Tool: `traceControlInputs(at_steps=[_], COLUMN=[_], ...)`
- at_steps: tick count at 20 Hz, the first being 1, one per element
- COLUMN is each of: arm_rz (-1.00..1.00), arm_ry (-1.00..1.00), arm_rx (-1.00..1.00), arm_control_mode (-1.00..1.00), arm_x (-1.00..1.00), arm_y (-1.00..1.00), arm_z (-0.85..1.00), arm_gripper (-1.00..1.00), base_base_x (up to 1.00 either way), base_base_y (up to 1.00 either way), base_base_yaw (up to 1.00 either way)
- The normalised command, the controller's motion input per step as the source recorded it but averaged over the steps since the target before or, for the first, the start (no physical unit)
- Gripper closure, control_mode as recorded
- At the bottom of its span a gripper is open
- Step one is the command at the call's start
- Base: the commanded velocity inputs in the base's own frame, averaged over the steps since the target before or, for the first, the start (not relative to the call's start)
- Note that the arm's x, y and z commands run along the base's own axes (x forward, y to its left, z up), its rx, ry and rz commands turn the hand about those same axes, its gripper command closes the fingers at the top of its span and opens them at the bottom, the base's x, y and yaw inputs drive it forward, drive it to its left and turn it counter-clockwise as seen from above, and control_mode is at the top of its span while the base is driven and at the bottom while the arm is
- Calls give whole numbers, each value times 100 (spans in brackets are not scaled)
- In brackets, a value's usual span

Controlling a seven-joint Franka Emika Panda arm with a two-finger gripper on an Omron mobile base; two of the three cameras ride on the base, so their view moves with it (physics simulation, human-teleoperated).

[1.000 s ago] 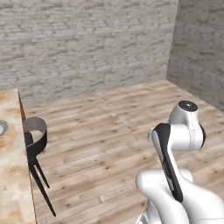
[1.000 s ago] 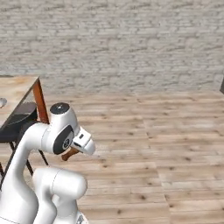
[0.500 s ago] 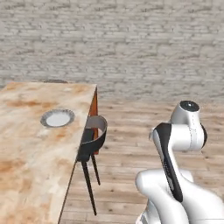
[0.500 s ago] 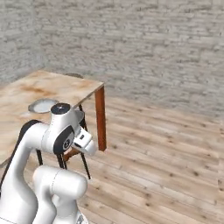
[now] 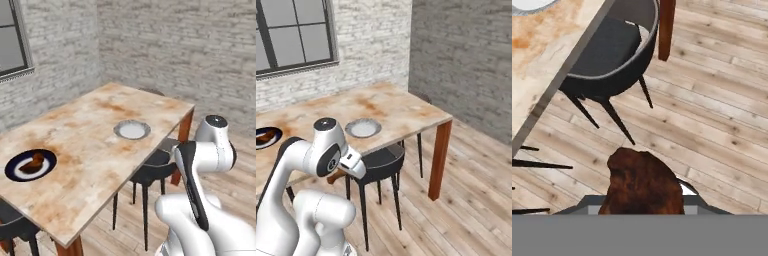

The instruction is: Take the chicken drumsticks from the pan and place one on each plate on the dining counter.

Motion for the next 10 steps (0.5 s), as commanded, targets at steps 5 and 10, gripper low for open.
traceControlInputs(at_steps=[5, 10], arm_rz=[0, 0], arm_ry=[0, 0], arm_rx=[0, 0], arm_control_mode=[100, 100], arm_x=[0, 0], arm_y=[0, 0], arm_z=[0, 0], arm_gripper=[100, 100], base_base_x=[74, 84], base_base_y=[-28, -20], base_base_yaw=[43, 31])
